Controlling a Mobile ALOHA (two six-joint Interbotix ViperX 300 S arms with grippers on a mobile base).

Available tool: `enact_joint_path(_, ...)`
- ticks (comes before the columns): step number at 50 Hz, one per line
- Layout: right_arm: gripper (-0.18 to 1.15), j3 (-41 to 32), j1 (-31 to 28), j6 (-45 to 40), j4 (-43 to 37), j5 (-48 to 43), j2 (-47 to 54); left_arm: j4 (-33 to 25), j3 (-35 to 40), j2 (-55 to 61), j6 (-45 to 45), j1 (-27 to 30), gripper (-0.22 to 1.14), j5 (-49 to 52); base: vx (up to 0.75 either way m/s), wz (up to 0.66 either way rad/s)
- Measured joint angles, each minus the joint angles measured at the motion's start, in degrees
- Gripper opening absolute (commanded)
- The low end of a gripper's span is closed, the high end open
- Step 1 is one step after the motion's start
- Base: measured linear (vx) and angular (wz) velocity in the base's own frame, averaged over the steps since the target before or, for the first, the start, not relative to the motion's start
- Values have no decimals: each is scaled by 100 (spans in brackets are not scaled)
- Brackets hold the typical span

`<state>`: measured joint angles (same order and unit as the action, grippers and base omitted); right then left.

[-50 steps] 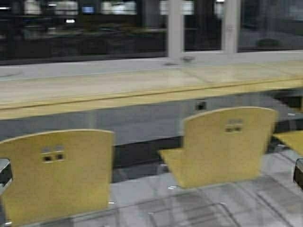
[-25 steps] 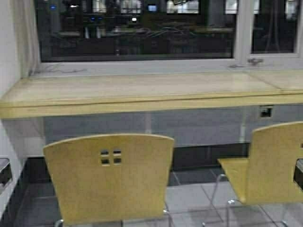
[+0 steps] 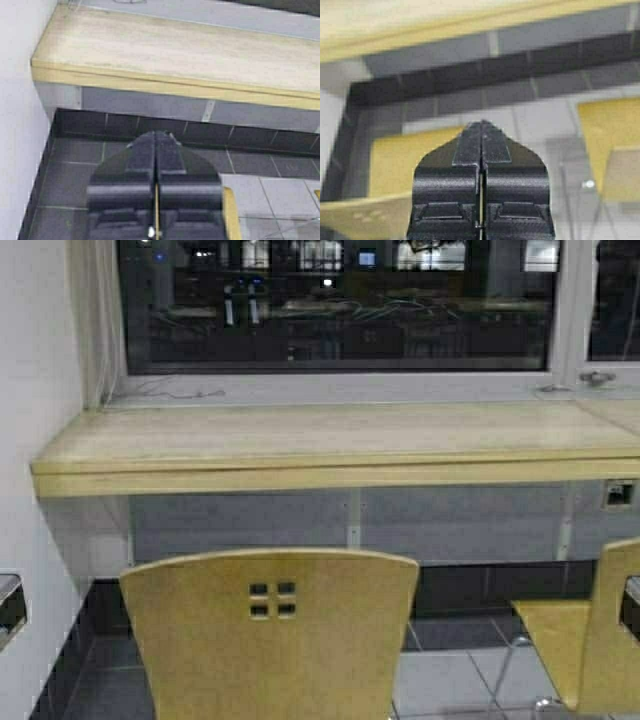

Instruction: Push the chairs under the table

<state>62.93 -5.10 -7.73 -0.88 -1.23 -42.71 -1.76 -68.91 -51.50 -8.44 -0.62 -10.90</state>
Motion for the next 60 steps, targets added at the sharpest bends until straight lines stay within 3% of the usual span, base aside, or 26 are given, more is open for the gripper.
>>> enact_joint_path(15, 5, 70, -633, -44, -123, 791, 246, -686, -18, 141, -448, 0, 2, 659, 21, 4)
enact_joint_path(20, 6, 70, -1002, -272, -580, 844, 527, -1107, -114, 220, -879, -123, 3, 1178, 19, 1)
enact_joint_path(28, 6, 53, -1600, -510, -1116, 870, 1257, -1916, -536, 316, -1441, -738, 3, 1564, 16, 2)
enact_joint_path(39, 7, -237, -2162, -527, -1468, 870, 2813, -3015, -844, 378, -1529, -1371, 6, 1582, 10, 1)
enact_joint_path(48, 7, -747, -2329, -563, -1731, 809, 4131, -3393, -888, 659, -1547, -1406, 23, 1591, 4, 2)
enact_joint_path(60, 13, -949, -2285, -615, -2355, 369, 4983, -3542, -800, 1626, -1556, -1644, 55, 1547, 3, 4)
